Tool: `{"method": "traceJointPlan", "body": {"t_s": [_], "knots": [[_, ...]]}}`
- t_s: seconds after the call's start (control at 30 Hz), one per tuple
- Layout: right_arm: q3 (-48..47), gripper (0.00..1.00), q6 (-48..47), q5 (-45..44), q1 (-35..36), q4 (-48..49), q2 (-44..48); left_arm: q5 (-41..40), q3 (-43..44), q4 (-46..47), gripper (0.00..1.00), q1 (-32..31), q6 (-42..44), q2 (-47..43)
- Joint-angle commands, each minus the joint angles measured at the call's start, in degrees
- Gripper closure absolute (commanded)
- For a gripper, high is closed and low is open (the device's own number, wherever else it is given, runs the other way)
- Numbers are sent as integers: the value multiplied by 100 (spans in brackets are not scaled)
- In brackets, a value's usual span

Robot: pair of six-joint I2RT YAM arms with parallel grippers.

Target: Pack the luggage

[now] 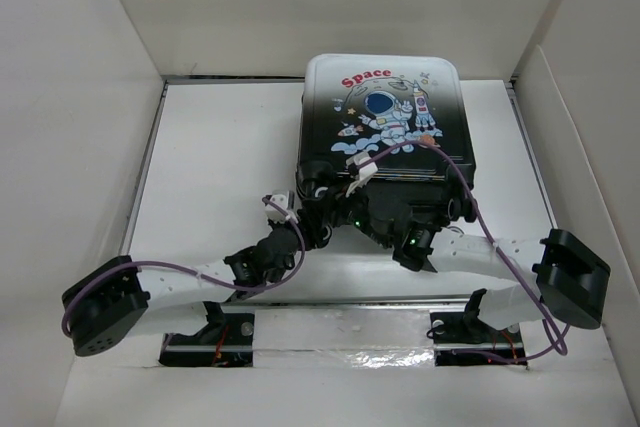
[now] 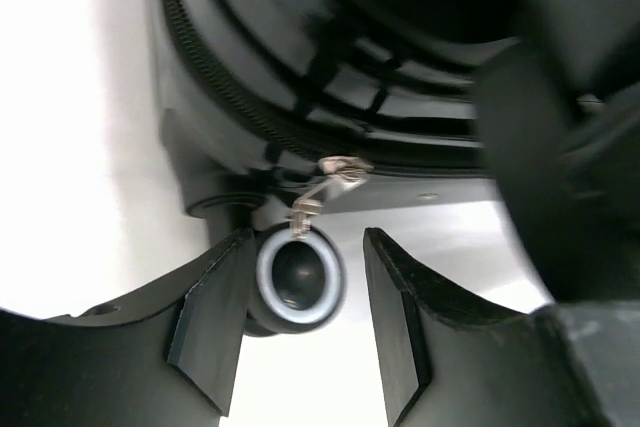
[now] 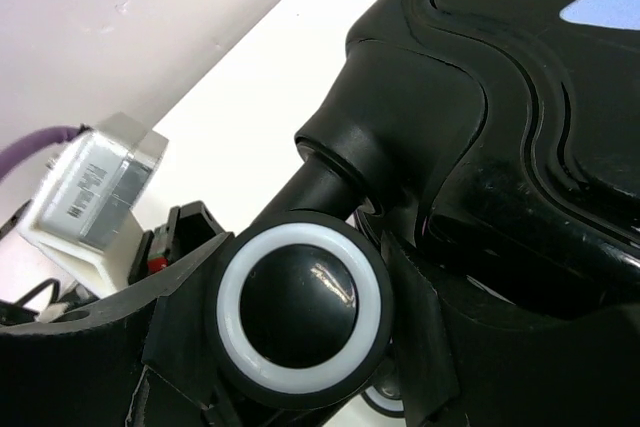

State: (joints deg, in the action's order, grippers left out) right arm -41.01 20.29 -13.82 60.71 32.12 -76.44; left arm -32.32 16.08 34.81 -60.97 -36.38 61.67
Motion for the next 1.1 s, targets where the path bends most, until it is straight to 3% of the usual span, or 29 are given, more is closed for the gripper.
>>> {"method": "traceJointPlan", "body": {"t_s": [0.0, 0.2, 0.5, 0.8, 0.93, 1.0, 1.07], "knots": [[-407, 100, 1, 257, -41, 620, 200, -354, 466, 763, 56, -11, 377, 389], [-381, 100, 36, 529, -41, 672, 191, -477, 502, 1256, 58, -11, 483, 636], [-188, 100, 212, 750, 11, 945, 103, -802, 466, 2125, 74, -11, 299, 952], [-196, 100, 203, 846, 126, 901, 156, -1128, 651, 2276, 57, -64, 123, 1365], [-170, 100, 203, 890, 178, 901, 174, -1215, 774, 2285, 42, -221, 166, 1637], [-135, 100, 203, 899, 178, 928, 183, -1268, 818, 2294, 42, -275, 184, 1734], [-117, 100, 212, 899, 178, 954, 209, -1417, 941, 2329, 47, -415, 350, 1901]]}}
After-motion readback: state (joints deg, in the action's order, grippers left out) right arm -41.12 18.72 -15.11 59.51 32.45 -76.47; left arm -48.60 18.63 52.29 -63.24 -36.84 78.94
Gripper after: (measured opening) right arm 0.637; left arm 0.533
